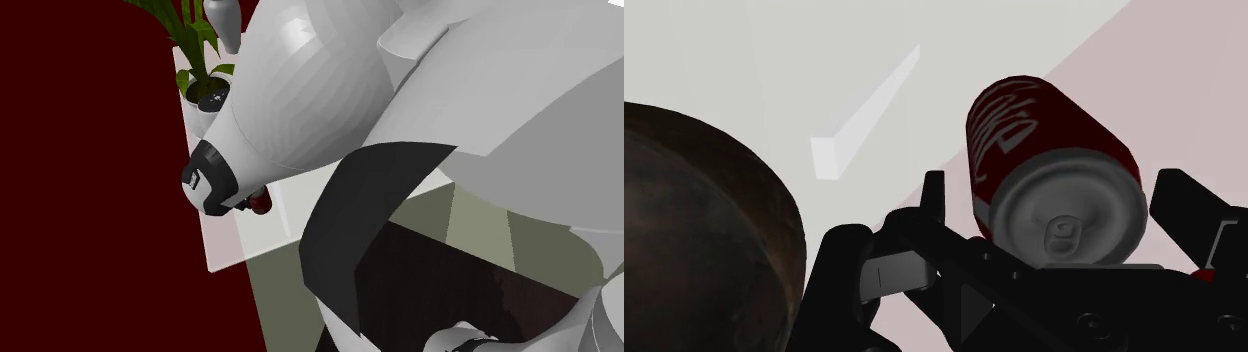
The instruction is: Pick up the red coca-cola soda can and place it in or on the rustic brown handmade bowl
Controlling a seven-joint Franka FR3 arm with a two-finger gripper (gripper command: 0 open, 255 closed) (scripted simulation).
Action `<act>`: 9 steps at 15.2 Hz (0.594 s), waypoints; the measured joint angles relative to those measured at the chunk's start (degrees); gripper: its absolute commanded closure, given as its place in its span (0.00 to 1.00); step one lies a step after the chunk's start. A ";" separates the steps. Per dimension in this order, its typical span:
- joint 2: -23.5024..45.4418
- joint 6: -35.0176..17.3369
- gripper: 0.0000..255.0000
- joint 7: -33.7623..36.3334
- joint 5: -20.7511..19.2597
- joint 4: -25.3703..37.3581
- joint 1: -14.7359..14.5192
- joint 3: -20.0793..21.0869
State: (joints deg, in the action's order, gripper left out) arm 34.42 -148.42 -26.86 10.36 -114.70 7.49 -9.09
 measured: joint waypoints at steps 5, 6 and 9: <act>0.14 -0.11 1.00 -0.02 0.03 0.05 0.02 0.03; 0.12 -0.12 1.00 -0.02 0.04 0.07 0.02 0.04; 0.13 -0.11 1.00 -0.01 0.04 0.06 0.01 0.04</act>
State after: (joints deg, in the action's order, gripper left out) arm 34.54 -148.53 -26.87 10.39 -114.64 7.50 -9.05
